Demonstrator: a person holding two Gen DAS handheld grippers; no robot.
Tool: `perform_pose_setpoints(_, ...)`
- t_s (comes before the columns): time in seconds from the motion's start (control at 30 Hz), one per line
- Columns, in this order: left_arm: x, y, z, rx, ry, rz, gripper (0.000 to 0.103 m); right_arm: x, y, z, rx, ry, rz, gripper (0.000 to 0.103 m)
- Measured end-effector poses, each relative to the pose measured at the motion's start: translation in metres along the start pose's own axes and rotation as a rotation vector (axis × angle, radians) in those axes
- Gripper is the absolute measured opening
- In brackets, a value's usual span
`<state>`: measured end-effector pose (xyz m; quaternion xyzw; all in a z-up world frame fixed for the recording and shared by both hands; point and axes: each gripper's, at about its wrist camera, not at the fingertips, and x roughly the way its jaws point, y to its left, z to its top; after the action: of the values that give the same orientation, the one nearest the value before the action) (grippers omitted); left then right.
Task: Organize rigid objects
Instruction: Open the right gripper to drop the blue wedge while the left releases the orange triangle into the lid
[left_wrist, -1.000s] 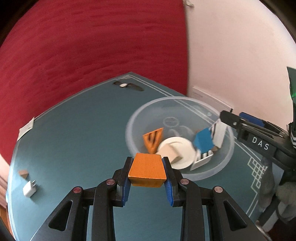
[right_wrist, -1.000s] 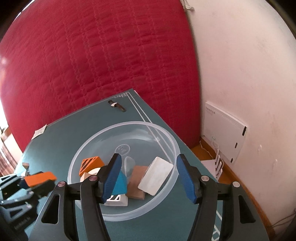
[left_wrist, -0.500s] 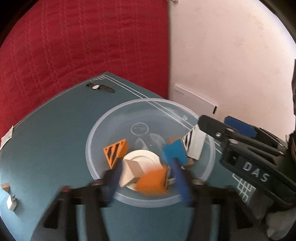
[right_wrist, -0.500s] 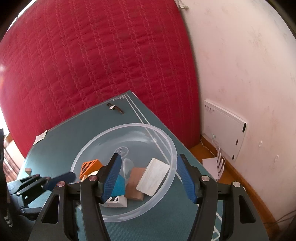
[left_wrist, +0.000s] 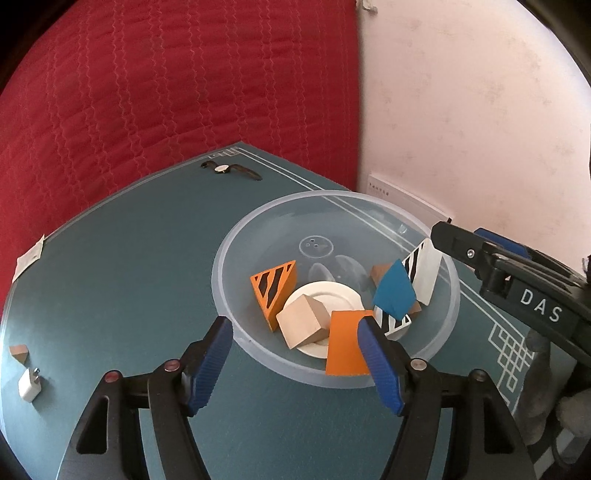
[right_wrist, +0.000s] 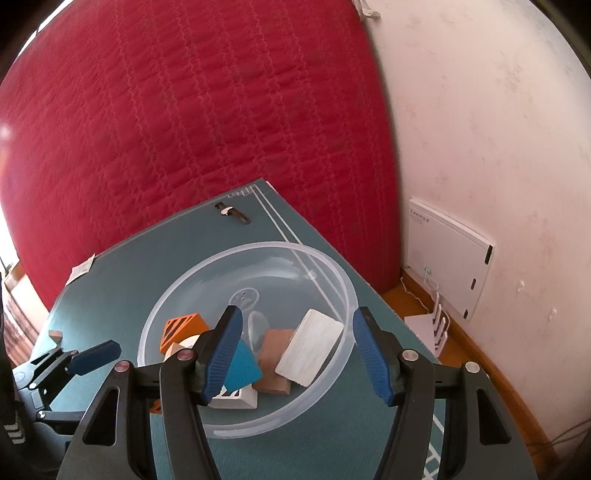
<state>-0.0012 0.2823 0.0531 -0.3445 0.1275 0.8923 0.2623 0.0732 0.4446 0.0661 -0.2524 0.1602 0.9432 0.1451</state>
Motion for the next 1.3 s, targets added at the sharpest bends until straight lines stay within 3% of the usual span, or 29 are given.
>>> perform_pose_setpoints(0.83, -0.019, -0.014, -0.013, 0.017, 0.001, -0.053, 0.081, 0.0, 0.002, -0.005, -0.02, 0.011, 0.008, 0.064)
perform_pose_setpoints(1.3, 0.028, 0.014, 0.002, -0.04, 0.061, 0.122, 0.082, -0.003, 0.006, -0.009, -0.033, 0.012, 0.011, 0.064)
